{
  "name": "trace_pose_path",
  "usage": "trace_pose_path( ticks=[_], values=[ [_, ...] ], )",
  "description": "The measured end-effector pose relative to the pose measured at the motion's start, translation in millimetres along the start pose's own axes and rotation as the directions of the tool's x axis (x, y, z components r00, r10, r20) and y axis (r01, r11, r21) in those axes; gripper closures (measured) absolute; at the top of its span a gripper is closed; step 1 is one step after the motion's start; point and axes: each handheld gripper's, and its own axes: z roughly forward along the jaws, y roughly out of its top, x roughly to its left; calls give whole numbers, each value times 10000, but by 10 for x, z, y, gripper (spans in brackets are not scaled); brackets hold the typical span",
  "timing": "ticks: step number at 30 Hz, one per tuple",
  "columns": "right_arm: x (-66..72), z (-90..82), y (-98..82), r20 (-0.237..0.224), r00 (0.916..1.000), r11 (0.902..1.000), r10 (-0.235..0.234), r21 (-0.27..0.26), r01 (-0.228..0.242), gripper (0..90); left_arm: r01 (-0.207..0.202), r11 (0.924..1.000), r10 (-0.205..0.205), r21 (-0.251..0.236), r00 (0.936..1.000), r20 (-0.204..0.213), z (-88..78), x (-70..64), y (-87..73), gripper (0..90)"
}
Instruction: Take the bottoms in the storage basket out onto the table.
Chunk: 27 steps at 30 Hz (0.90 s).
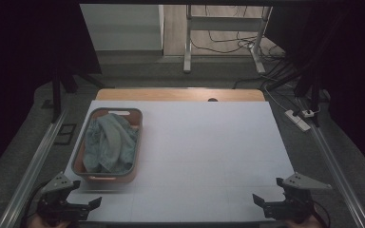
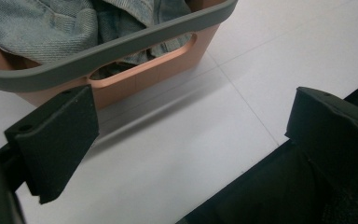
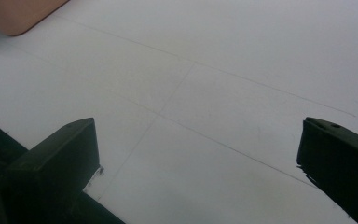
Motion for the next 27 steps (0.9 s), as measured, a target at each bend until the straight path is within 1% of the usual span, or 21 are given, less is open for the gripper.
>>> trace_pose_path(
  ticks=[2, 4, 7, 10, 14, 21, 23, 24, 25, 27],
  values=[
    [4, -1, 1, -27, 10000, 10000, -45, -1, 45, 0, -24, 10000, 24, -7, 10000, 26, -1, -1, 0, 30],
    [1, 0, 0, -206, 9998, 10000, 41, 12, -41, 0, -90, 10000, 90, 40, 10000, 25, 3, -4, 3, 30],
    [10, 1, 2, -290, 9996, 9999, 39, 103, -36, 0, -155, 9998, 155, 115, 9999, 1, 8, -13, 6, 31],
    [20, 8, 3, -283, 9995, 9998, -103, 159, 108, 0, 11, 9999, -11, 159, 10000, 7, 12, 1, 8, 18],
    [18, 20, 6, -403, 9991, 9996, -98, 261, 109, 0, 121, 9997, -123, 208, 9999, 116, 17, 19, 13, 18],
    [19, 31, 8, -415, 9991, 9993, -93, 355, 108, 0, 135, 9992, -139, 375, 9998, 118, 32, 22, 22, 20],
    [21, 38, 9, -403, 9992, 9990, -82, 437, 99, 0, 102, 9992, -109, 385, 9998, 175, 31, 23, 23, 20],
    [23, 43, 12, -386, 9992, 9984, -106, 550, 127, 0, 148, 9993, -159, 349, 9995, 291, 26, 33, 22, 19],
    [23, 43, 12, -386, 9992, 9984, -106, 550, 127, 0, 148, 9993, -159, 349, 9995, 291, 26, 33, 22, 19],
    [25, 50, 14, -347, 9993, 9981, -131, 592, 151, 0, 271, 9992, -283, 287, 9987, 413, 20, 49, 20, 19]
  ],
)
